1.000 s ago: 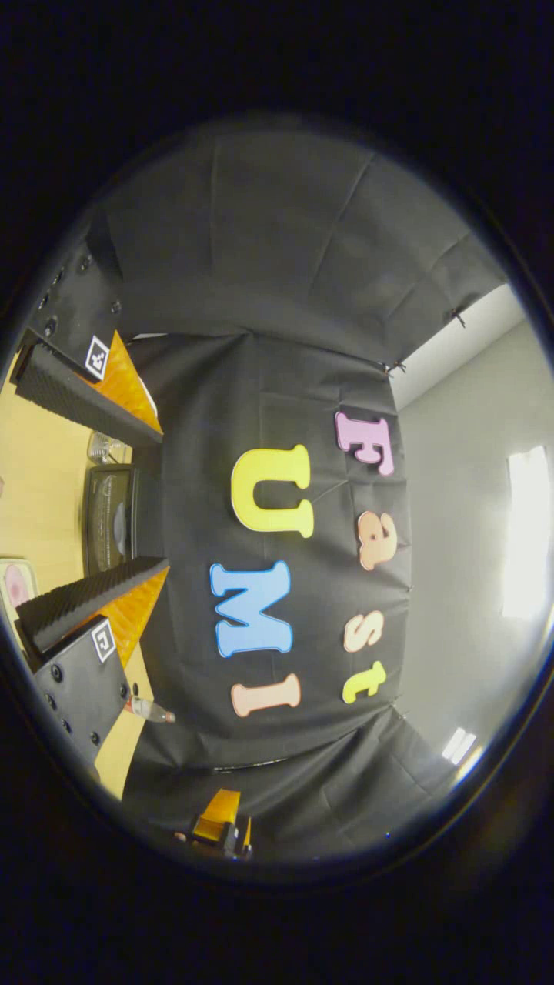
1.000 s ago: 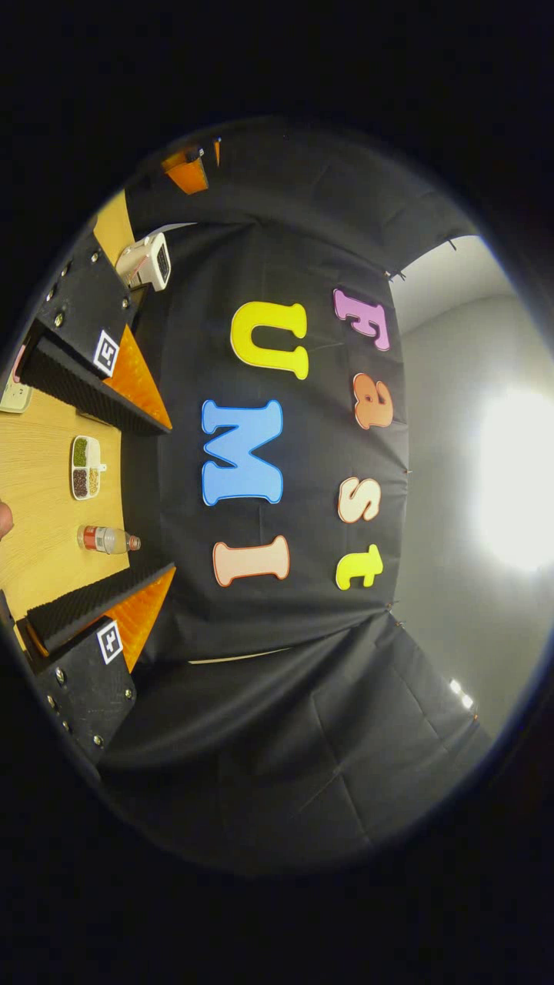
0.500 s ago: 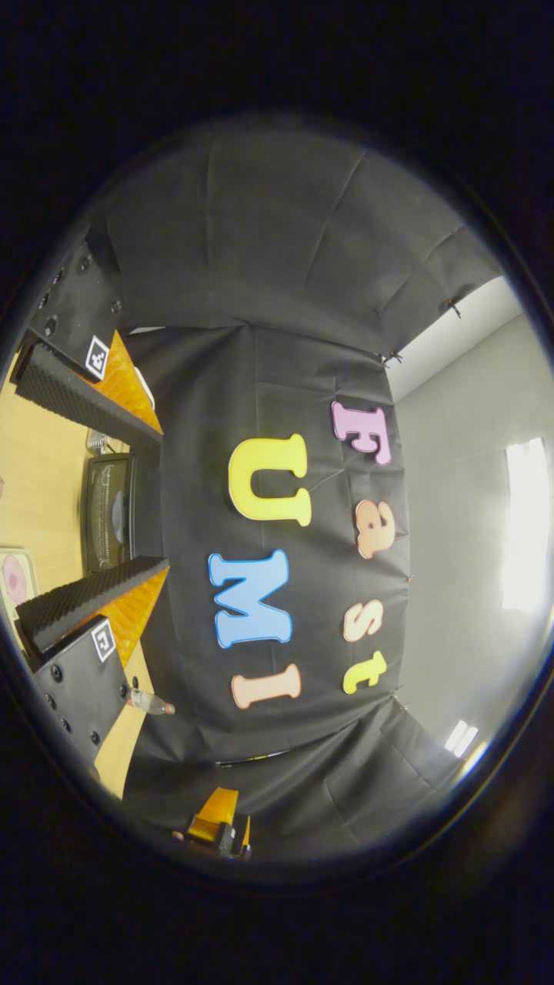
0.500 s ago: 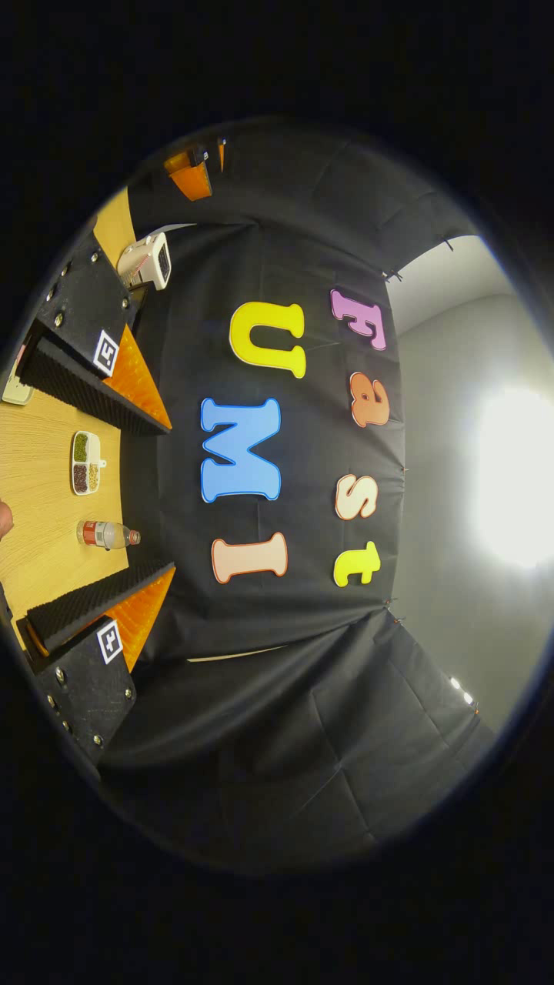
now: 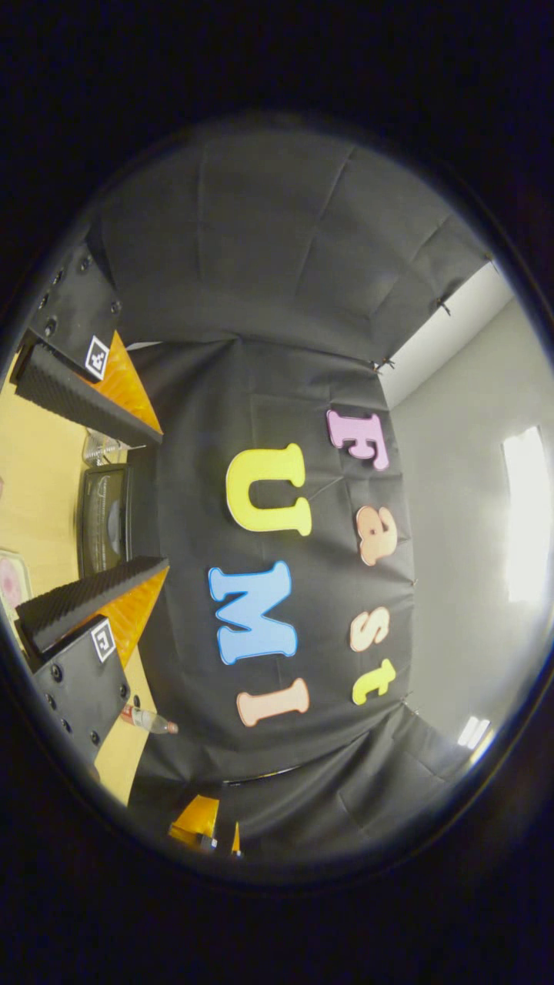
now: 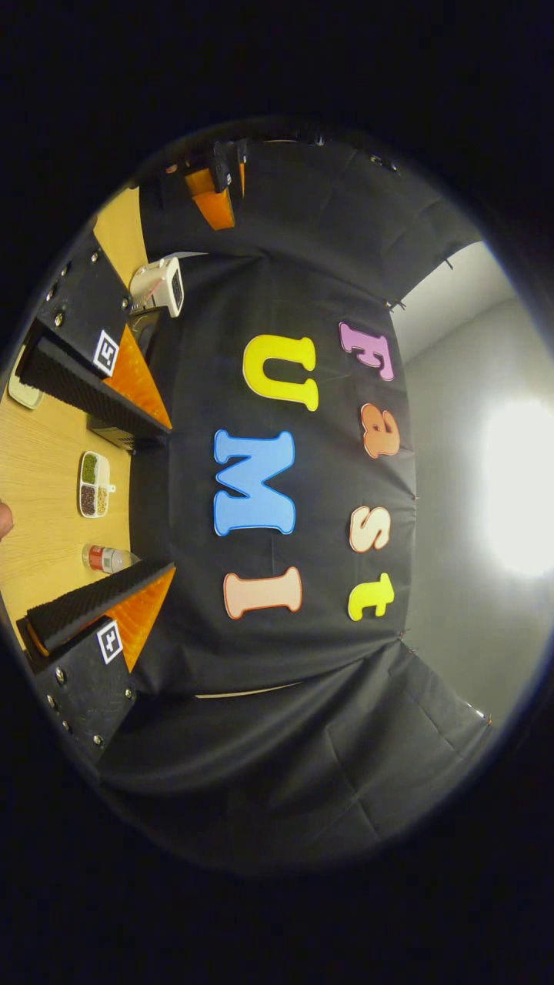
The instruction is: Open the electric oven with the left hand, put the food in, and close the electric oven.
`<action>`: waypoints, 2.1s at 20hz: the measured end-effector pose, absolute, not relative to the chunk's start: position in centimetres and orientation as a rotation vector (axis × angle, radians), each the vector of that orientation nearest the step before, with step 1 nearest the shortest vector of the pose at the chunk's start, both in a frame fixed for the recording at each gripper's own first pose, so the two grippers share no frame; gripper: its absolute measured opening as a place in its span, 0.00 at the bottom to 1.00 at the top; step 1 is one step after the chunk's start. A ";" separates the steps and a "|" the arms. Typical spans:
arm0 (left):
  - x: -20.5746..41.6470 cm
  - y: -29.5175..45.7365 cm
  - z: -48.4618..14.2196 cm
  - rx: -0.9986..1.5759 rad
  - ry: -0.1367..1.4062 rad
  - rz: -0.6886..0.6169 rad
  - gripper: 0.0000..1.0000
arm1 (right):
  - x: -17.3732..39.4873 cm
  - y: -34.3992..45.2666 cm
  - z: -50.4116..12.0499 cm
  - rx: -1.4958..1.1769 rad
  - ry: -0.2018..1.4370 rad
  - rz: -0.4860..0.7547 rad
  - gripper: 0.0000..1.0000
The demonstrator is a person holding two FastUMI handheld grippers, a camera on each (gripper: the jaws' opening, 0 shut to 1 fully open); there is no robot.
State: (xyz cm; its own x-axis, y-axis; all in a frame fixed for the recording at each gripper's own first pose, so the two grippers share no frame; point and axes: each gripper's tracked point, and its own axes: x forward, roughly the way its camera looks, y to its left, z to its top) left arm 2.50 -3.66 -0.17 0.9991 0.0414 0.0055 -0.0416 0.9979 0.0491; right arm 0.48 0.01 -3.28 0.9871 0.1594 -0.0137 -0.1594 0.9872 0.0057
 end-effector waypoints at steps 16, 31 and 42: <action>20.3 -4.1 -9.1 0.013 0.105 -0.140 0.97 | 4.9 2.8 -4.8 -0.037 0.051 -0.017 0.99; 30.9 -7.4 -21.6 0.030 0.264 -0.251 0.92 | 6.1 3.4 -7.0 -0.084 0.122 -0.196 0.99; 32.2 -7.3 -26.7 0.025 0.344 -0.221 0.96 | 5.6 3.0 -7.3 -0.116 0.150 -0.219 0.99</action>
State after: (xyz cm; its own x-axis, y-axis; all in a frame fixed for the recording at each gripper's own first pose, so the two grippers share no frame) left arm 32.17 -7.27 -26.73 0.9175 -0.2101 -0.3377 0.2187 0.9757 -0.0127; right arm 5.56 3.00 -7.32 0.9650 -0.2246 -0.1352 0.2073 0.9695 -0.1309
